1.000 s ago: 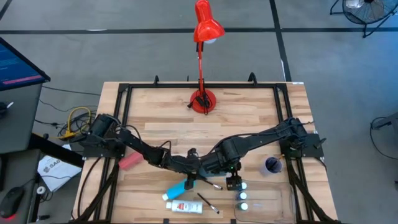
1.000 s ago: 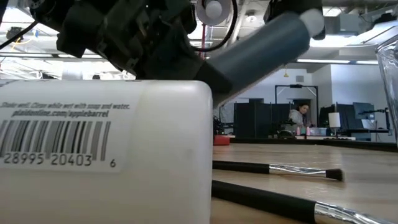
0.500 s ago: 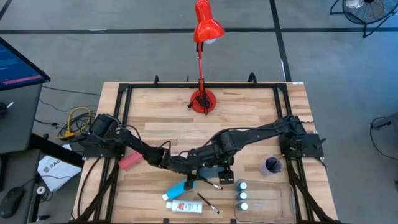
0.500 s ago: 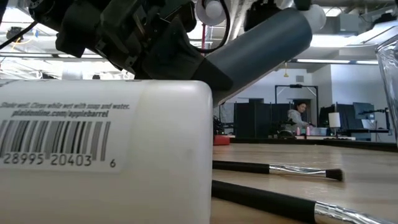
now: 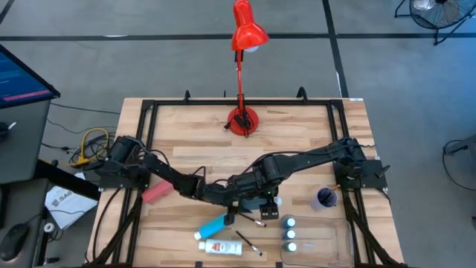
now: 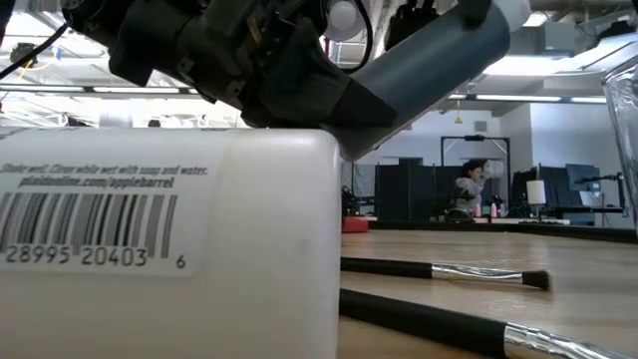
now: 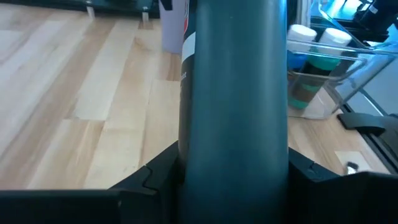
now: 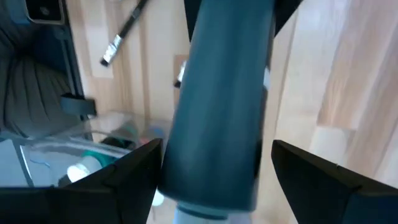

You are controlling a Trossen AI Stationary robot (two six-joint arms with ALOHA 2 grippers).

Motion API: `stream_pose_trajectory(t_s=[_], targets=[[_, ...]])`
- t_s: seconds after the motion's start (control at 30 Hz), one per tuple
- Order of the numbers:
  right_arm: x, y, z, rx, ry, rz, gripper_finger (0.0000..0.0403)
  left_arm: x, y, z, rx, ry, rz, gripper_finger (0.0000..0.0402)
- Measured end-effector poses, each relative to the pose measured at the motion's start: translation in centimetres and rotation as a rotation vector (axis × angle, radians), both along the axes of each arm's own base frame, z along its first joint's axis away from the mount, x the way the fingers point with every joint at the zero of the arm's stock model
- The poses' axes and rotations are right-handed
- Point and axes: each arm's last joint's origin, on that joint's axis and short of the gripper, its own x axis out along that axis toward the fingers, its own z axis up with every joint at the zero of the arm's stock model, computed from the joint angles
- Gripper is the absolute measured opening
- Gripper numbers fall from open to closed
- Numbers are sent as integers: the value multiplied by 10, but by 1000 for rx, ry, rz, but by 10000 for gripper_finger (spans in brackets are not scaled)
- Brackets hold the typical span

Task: Pick & Place Paint Supplies
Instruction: Put the black paint bottle into the transparent bin

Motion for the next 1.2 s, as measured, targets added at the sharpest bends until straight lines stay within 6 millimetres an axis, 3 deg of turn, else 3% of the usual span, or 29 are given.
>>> stream_pose_trajectory(t_s=[1.03, 1.2], targets=[[-6, -19, 0, -27, 108, -56, 289, 5, 12, 3, -3, -28, 16, 153], [-7, -19, 0, -30, 125, -55, 256, 6, 12, 3, -3, -29, 17, 153]])
